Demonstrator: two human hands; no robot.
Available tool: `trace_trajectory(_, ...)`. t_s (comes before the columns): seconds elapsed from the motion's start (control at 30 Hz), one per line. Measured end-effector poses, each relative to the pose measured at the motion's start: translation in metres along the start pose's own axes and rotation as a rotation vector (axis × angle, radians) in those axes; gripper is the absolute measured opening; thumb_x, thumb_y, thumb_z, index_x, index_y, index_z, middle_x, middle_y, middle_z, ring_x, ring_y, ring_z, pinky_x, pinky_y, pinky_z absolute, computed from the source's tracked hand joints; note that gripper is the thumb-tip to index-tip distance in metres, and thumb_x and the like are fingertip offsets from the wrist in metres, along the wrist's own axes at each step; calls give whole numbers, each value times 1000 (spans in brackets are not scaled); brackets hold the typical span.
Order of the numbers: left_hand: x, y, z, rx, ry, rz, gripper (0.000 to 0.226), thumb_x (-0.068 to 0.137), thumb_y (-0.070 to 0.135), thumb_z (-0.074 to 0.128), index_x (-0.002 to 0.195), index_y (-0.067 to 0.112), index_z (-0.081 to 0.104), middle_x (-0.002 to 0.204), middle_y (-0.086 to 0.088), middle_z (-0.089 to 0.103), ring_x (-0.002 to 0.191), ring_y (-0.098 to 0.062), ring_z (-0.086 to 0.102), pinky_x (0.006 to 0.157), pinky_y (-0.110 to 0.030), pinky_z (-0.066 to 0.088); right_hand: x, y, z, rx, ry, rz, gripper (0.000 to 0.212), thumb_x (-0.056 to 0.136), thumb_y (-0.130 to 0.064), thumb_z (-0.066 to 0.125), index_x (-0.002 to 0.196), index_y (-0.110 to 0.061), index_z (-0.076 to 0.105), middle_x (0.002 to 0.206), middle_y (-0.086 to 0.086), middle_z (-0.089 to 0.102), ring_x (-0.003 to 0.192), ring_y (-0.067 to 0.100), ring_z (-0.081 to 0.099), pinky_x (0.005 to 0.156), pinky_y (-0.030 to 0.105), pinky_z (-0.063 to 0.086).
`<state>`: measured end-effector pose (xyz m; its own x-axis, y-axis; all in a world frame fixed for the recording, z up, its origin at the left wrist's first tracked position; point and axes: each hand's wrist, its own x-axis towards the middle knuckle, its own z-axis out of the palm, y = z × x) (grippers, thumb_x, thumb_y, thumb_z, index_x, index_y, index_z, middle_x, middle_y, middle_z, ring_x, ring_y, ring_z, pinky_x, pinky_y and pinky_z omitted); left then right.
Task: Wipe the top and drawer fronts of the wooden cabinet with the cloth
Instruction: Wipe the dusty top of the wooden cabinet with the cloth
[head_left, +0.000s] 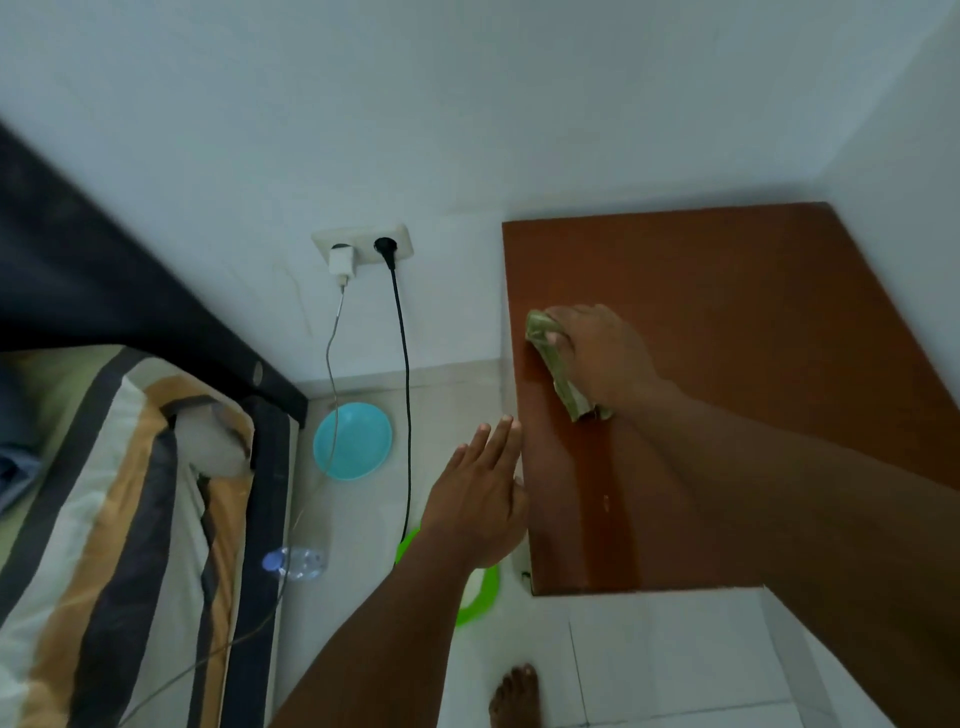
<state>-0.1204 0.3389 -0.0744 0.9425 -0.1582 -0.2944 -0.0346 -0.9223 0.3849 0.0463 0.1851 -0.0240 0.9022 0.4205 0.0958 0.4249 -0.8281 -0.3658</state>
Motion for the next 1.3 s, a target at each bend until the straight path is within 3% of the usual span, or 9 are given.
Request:
trace_trajectory(0.2, 56, -20, -23, -25, 20, 30, 70, 97, 45, 11, 161, 21, -4, 169, 5, -7, 155, -16, -7, 127, -41, 8, 85, 6, 20, -38, 58, 99, 33, 101, -19, 46, 133, -16, 56, 126, 8, 62, 112, 32, 54, 86, 43, 49)
trace_trajectory(0.37, 85, -31, -33, -6, 34, 46, 79, 97, 69, 3, 161, 23, -6, 168, 7, -11, 153, -14, -17, 126, -37, -5, 127, 10, 36, -52, 107, 178, 39, 102, -19, 44, 141, -16, 48, 139, 9, 54, 125, 32, 48, 96, 44, 44)
trace_trajectory(0.47, 96, -35, -34, -28, 45, 46, 82, 94, 71, 1, 161, 23, -6, 169, 7, -10, 153, -13, -16, 126, -39, -3, 148, 21, 50, -27, -198, 92, 51, 106, -31, 33, 156, -21, 26, 165, 5, 21, 151, 30, 17, 121, 48, 20)
trace_trajectory(0.53, 100, -38, -34, -40, 51, 52, 82, 94, 70, 0, 161, 24, -6, 169, 8, -8, 154, -13, -14, 126, -39, -2, 153, 30, 60, -103, -347, 57, 56, 107, -40, 24, 159, -27, 9, 168, -1, 0, 155, 24, -6, 125, 47, 1)
trace_trajectory(0.6, 101, -41, -32, -47, 53, 61, 81, 95, 70, 2, 161, 24, -6, 169, 8, -8, 154, -14, -14, 126, -37, -2, 153, 35, 64, -153, -337, 44, 56, 106, -44, 20, 159, -31, 3, 168, -4, -7, 154, 21, -12, 123, 45, -5)
trace_trajectory(0.9, 82, -36, -27, -77, 46, 53, 78, 95, 68, 0, 160, 26, -8, 168, 9, -11, 154, -13, -15, 125, -35, -4, 106, 22, 61, -151, -304, 21, 55, 106, -40, 23, 158, -33, 5, 168, -5, -6, 154, 21, -12, 123, 44, -5)
trace_trajectory(1.3, -28, 2, 31, -75, 51, -21, 64, 103, 51, 3, 161, 25, -3, 169, 8, -5, 155, -14, -8, 127, -39, 7, -56, -7, 60, -136, -246, -43, 55, 106, -39, 25, 158, -34, 6, 168, -6, -2, 154, 19, -8, 122, 43, -4)
